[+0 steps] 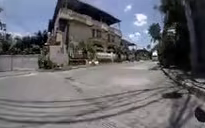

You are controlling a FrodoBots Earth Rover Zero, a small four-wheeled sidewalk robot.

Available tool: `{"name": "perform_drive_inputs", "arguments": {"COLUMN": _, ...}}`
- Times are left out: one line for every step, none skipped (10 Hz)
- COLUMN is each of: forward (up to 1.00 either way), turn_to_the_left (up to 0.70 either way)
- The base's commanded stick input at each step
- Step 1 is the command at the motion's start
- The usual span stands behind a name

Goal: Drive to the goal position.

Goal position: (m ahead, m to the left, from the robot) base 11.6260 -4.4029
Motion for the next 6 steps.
{"name": "perform_drive_inputs", "arguments": {"forward": 1.0, "turn_to_the_left": -0.36}}
{"name": "perform_drive_inputs", "arguments": {"forward": 1.0, "turn_to_the_left": -0.36}}
{"name": "perform_drive_inputs", "arguments": {"forward": 1.0, "turn_to_the_left": -0.36}}
{"name": "perform_drive_inputs", "arguments": {"forward": 1.0, "turn_to_the_left": -0.36}}
{"name": "perform_drive_inputs", "arguments": {"forward": 1.0, "turn_to_the_left": -0.36}}
{"name": "perform_drive_inputs", "arguments": {"forward": 1.0, "turn_to_the_left": -0.36}}
